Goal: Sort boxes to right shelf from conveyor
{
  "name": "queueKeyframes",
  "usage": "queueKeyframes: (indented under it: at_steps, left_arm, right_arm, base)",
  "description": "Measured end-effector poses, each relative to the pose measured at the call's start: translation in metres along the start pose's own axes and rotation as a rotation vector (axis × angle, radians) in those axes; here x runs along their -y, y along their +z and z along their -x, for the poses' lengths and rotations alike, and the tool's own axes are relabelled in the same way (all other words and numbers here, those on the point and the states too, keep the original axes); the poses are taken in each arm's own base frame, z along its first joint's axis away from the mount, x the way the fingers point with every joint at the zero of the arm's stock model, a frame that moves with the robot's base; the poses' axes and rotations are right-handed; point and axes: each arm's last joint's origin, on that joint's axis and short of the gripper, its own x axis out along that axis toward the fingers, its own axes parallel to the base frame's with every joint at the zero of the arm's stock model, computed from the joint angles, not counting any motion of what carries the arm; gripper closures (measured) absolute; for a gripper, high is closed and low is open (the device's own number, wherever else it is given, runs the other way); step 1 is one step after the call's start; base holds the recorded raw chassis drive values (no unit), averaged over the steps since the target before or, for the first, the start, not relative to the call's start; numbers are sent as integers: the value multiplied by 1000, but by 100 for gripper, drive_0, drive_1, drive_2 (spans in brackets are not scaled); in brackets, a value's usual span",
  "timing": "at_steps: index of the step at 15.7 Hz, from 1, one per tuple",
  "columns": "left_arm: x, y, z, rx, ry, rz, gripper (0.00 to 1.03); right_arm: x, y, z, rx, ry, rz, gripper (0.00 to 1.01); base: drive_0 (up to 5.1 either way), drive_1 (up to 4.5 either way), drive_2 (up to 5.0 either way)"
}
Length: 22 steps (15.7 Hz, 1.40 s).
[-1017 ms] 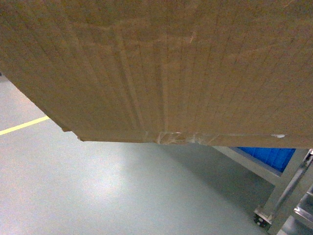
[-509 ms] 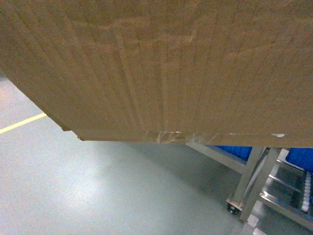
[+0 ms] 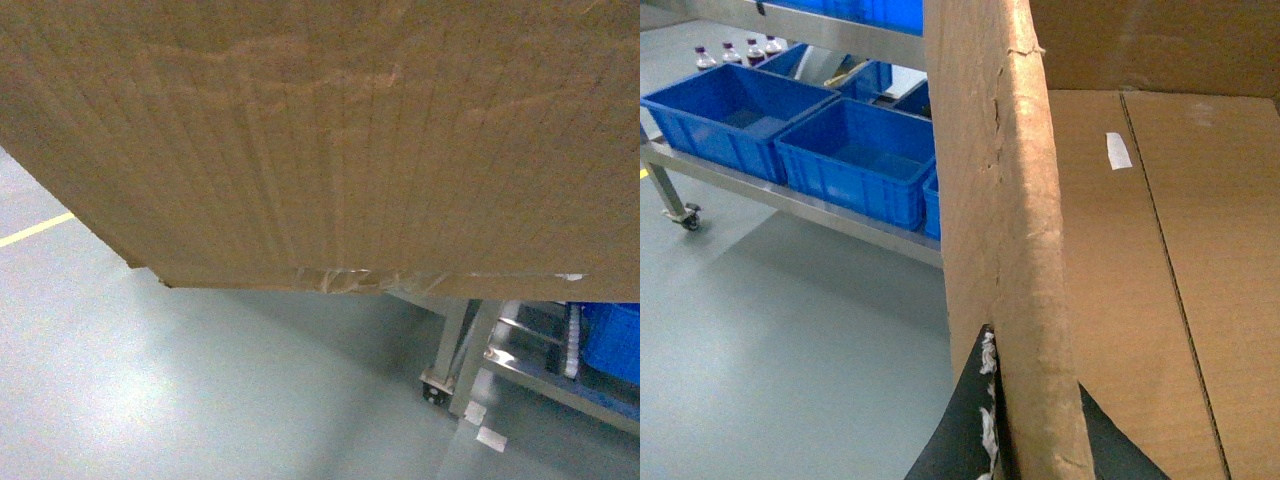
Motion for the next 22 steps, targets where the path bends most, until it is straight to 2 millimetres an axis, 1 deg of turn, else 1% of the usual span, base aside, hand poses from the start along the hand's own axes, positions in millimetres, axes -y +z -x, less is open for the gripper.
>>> queueKeyframes:
  at_steps: [14,19,22]
  left_arm:
    - [0,0,0,-2,-2,-1,99]
    - [0,0,0,-2,-1,-1,99]
    - [0,0,0,-2,-1,-1,99]
  right_arm:
    - [0,-1,0,-3,-3,1,97]
    - [0,-1,0,-2,-2,1,97]
    - [0,-1,0,-2,-2,1,97]
  base:
    - [-131,-131,-131]
    - [-8,-8,-8]
    - [-183,-183,-183]
